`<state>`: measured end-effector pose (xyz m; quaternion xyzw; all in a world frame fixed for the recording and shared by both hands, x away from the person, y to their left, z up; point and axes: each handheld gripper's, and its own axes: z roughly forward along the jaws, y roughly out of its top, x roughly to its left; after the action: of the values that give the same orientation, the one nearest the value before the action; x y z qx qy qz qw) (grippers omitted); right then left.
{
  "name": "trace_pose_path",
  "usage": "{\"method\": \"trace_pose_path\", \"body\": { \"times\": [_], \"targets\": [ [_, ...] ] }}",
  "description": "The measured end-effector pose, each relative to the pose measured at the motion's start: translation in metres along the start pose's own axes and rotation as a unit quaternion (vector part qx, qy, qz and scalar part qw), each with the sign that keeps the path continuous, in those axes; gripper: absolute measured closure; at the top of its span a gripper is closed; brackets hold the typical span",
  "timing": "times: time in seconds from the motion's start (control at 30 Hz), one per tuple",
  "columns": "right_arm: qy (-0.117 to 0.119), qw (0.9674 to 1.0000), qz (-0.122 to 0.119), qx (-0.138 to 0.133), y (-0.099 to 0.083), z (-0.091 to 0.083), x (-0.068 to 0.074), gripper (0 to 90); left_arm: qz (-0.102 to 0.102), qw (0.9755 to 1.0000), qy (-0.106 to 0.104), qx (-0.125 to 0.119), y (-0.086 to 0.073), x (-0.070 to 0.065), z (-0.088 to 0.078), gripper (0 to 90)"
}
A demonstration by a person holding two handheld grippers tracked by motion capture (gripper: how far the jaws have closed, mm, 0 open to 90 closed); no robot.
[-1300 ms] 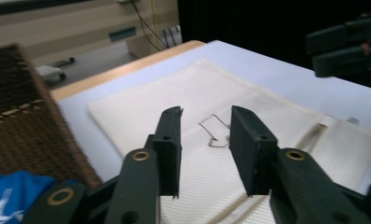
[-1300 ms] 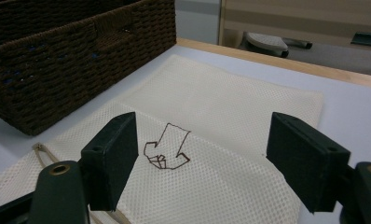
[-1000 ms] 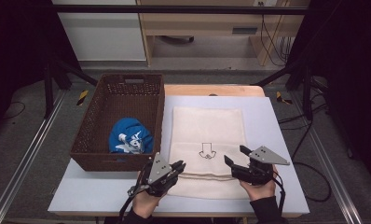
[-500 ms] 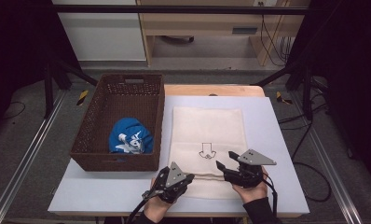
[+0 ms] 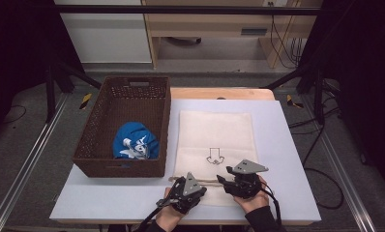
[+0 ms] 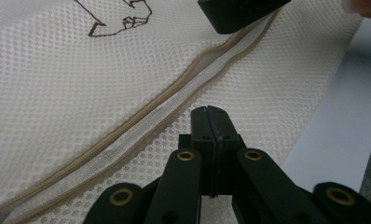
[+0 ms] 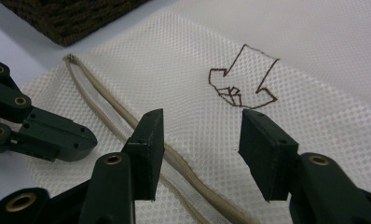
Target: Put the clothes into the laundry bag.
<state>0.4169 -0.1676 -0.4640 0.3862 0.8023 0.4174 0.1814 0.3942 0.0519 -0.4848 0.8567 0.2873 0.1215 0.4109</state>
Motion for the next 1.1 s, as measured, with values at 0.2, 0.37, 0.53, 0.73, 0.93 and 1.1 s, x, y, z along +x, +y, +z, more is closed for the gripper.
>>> {"method": "trace_pose_path", "body": {
  "times": [0.2, 0.37, 0.53, 0.73, 0.93, 1.1],
  "targets": [
    [0.008, 0.999, -0.012, 0.043, -0.005, 0.013, 0.003, 57.9, -0.003, 1.0, -0.003, -0.002, -0.002, 0.001, 0.002, 88.9],
    [0.009, 0.9981, -0.017, 0.058, -0.007, 0.019, 0.002, 63.4, -0.003, 1.0, -0.001, -0.004, -0.003, 0.0, 0.002, 88.8],
    [0.01, 0.9982, -0.015, 0.058, -0.007, 0.021, 0.0, 68.2, -0.002, 1.0, 0.001, -0.004, -0.004, 0.0, 0.002, 88.8],
    [0.004, 0.998, -0.025, 0.057, -0.007, 0.022, -0.001, 75.3, -0.005, 1.0, -0.006, -0.001, -0.002, 0.001, 0.002, 87.2],
    [-0.006, 0.998, -0.019, 0.061, -0.005, 0.021, -0.003, 86.7, 0.006, 0.9998, 0.018, -0.008, 0.011, 0.003, -0.006, 70.0],
    [-0.009, 0.9982, -0.02, 0.055, -0.002, 0.018, -0.002, 87.2, 0.032, 0.9984, 0.046, -0.01, 0.025, 0.006, -0.007, 55.2]
  ]
}}
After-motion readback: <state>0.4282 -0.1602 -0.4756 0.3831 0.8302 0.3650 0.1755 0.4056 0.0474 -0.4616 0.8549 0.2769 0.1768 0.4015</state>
